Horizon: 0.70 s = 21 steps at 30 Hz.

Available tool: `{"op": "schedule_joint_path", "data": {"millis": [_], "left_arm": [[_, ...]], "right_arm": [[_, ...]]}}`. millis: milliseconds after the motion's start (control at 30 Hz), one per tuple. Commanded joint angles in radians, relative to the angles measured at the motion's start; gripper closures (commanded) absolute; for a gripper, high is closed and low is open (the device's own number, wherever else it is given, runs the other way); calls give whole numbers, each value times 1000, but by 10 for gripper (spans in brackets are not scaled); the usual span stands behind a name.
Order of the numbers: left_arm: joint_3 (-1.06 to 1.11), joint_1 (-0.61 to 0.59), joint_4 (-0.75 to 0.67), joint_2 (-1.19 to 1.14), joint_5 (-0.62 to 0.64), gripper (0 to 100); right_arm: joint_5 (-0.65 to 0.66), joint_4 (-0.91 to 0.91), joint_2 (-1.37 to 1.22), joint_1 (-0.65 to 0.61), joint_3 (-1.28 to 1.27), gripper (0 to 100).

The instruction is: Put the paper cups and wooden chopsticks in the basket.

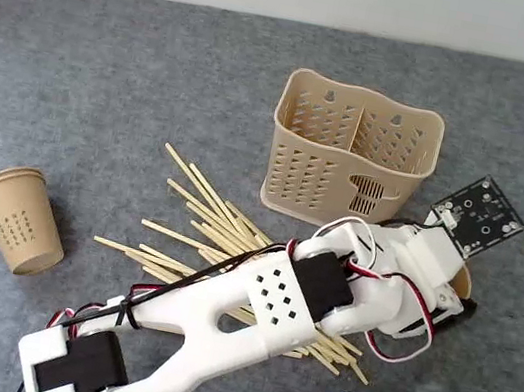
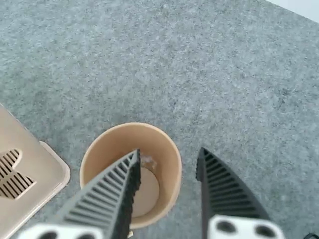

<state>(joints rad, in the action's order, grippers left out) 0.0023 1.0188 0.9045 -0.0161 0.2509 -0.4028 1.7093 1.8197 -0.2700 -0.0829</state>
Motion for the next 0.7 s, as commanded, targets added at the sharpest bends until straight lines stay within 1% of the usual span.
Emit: {"op": "schedule_joint_path", "data": {"millis": [0,167,300,433,667], "left_arm": [[-41,-12,-2,8,9,822],[15,-74,-83,3,8,904],[27,-95,-95,-68,-8,919],[-7,-71,-17,-157,-12,917],[-156,14,209,-278,-92,917]], "right_arm": [[-9,-15,-4,-7,8,990],[-11,-15,-4,-7,8,990],[-11,-15,-4,-7,8,990],[-11,-13,-4,-7,8,990],[-11,-13,-4,-7,8,990]]}}
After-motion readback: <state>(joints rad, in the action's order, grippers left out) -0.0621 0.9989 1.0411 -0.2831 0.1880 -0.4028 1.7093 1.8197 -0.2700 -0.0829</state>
